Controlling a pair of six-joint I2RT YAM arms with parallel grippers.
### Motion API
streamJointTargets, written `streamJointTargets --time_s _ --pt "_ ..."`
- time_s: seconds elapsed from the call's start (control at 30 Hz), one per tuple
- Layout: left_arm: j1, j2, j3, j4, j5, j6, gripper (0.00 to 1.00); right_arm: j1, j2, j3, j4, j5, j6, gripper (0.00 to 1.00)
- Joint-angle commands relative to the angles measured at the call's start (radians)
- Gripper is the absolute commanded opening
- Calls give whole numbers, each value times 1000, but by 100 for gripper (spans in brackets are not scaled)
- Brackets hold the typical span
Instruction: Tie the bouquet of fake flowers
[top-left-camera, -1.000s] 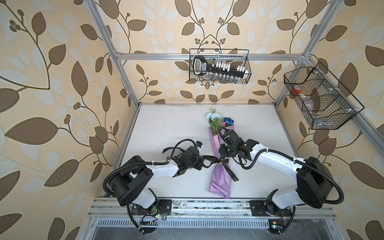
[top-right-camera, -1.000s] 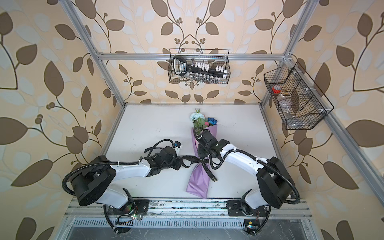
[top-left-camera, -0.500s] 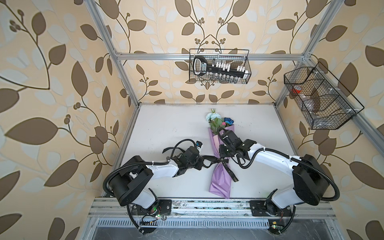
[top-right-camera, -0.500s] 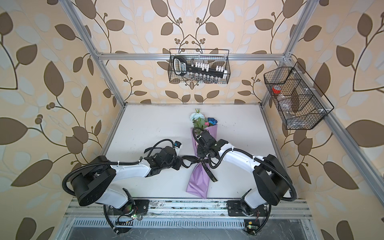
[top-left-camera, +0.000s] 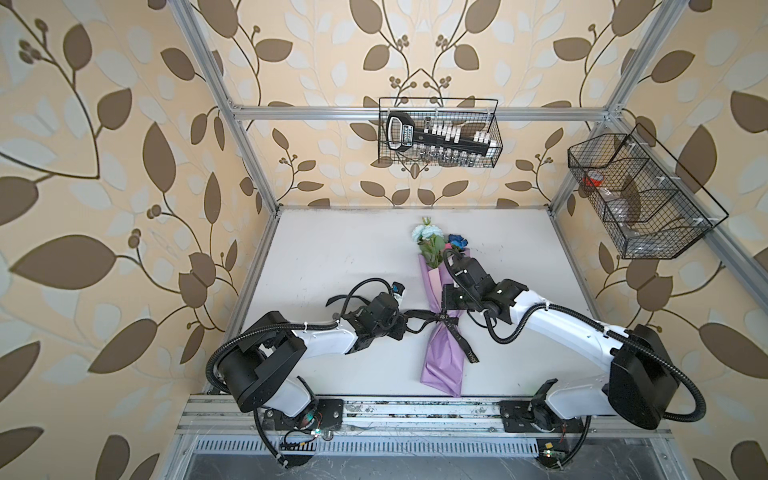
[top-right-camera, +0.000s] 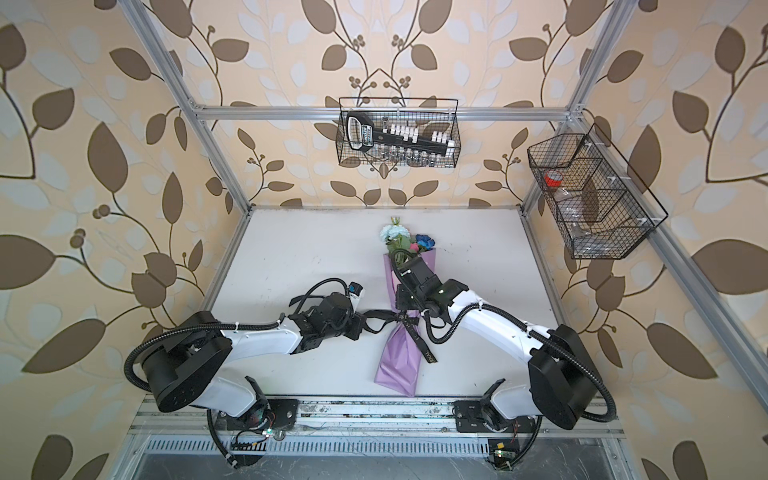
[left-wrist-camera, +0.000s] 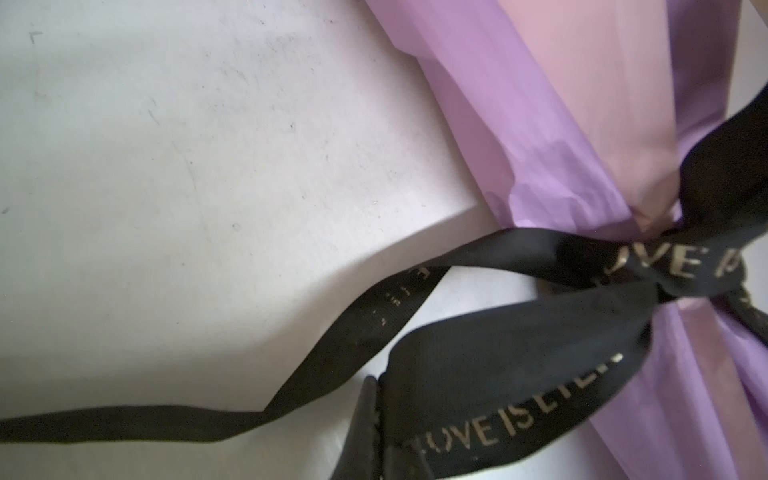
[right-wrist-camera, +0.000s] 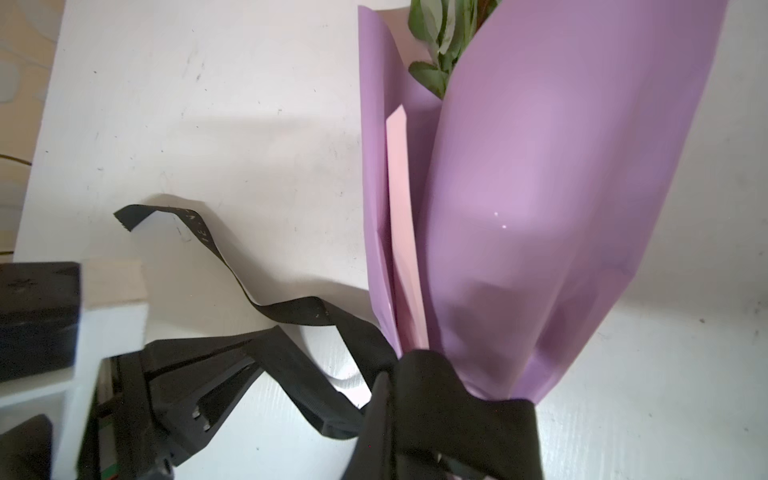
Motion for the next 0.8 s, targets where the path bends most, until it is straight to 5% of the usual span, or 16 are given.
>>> streamJointTargets --time_s 0.0,0.77 --pt "1 -16 9 5 3 -7 0 -24 -44 -45 2 27 4 0" --pt "2 7 -3 -51 -63 -54 0 -326 -178 -295 126 -89 23 0"
